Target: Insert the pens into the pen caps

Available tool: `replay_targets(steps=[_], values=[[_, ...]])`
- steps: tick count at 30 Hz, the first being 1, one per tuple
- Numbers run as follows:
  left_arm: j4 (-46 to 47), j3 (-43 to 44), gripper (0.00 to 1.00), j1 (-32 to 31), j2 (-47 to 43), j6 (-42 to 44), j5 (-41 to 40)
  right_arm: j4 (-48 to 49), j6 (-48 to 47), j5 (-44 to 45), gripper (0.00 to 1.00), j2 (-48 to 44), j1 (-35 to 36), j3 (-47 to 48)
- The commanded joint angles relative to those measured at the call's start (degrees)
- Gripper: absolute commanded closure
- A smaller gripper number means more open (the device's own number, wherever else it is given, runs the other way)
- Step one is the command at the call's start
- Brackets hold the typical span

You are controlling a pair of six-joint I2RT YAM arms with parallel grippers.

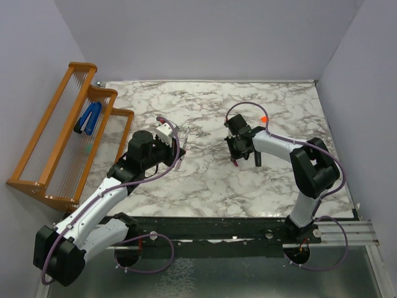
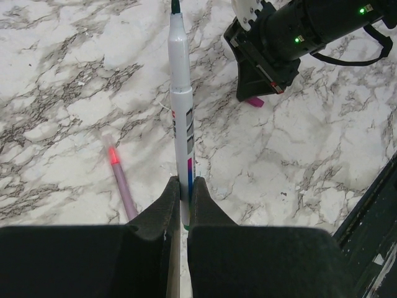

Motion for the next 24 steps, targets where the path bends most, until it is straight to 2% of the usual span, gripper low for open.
replay_targets(steps=[1, 5, 9, 14, 18, 24], values=[[0.67, 0.87, 1.0, 0.23, 0.58, 0.6, 1.41, 0.26, 0.49, -1.3, 1.0, -0.33, -0.41, -1.77], [3.78, -0.38, 1.0, 0.23, 0.27, -0.95, 6.42, 4.53, 1.64, -1.34, 0.99, -9.64, -0.41, -1.2], [10.34, -3.08, 1.0, 0.23, -0.56, -7.01, 10.41, 10.36, 3.65, -0.86, 1.0, -19.22, -0.41, 0.32], [23.12, -7.65, 1.0, -1.72, 0.13, -17.07, 14.62, 29.68, 8.34, -6.74, 0.99, -31.33, -0.41, -5.35], [28.05, -7.83, 1.0, -5.86, 0.89, -19.65, 13.98, 40.27, 13.62, -10.19, 1.0, -35.14, -0.4, -8.44], [37.38, -7.69, 1.0, -9.09, 3.45, -25.09, 15.55, 49.44, 21.52, -16.53, 1.0, -36.59, -0.33, -10.3]])
